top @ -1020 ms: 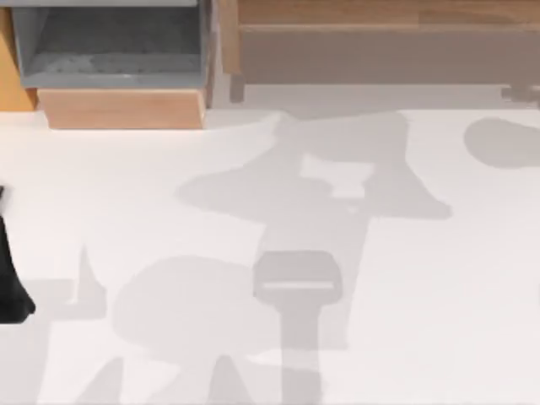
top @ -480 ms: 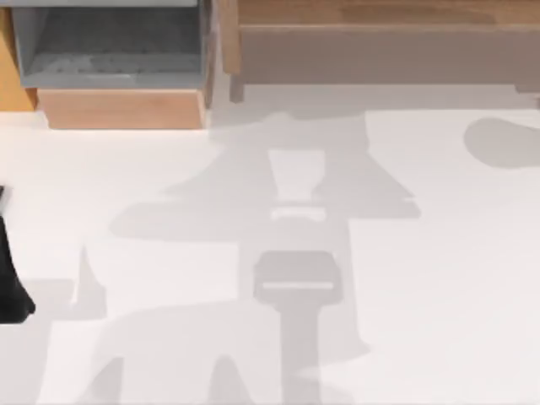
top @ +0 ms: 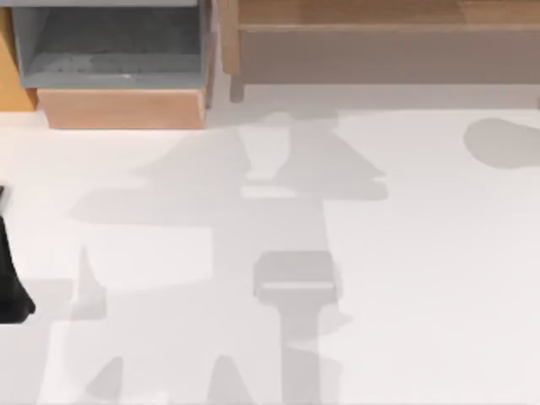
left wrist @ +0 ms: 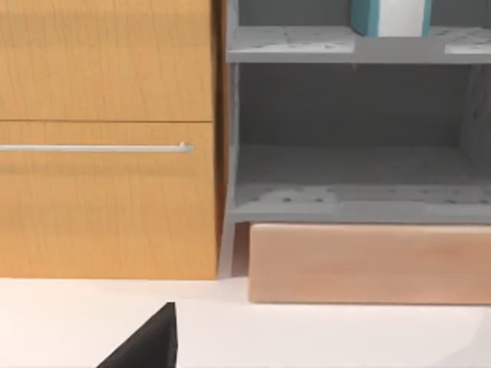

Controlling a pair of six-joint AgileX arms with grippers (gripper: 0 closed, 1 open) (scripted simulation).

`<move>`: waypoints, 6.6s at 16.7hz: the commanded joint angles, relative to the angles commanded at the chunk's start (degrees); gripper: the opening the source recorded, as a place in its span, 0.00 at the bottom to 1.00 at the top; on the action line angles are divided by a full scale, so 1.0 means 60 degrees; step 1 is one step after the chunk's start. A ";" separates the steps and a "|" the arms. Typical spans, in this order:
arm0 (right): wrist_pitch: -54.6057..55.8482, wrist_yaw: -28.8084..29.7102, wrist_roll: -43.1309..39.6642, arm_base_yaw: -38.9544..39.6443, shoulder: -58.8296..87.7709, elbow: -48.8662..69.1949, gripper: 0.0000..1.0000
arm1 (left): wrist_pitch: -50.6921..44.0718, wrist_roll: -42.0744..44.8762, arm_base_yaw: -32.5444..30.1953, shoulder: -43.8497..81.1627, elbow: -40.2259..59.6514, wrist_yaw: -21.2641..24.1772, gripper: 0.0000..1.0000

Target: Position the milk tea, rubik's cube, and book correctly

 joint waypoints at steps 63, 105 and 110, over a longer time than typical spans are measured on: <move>-0.1531 0.1091 -0.0008 0.1442 -0.5262 -0.4885 1.00 | 0.0000 0.0000 0.0000 0.0000 0.0000 0.0000 1.00; -0.2021 0.2567 -0.0090 0.3108 -1.5425 -1.4600 1.00 | 0.5264 -0.0100 -0.1637 1.5962 1.0221 -0.1317 1.00; -0.2021 0.2567 -0.0090 0.3108 -1.5425 -1.4600 1.00 | 0.6118 -0.0112 -0.1899 1.8000 1.1778 -0.1538 1.00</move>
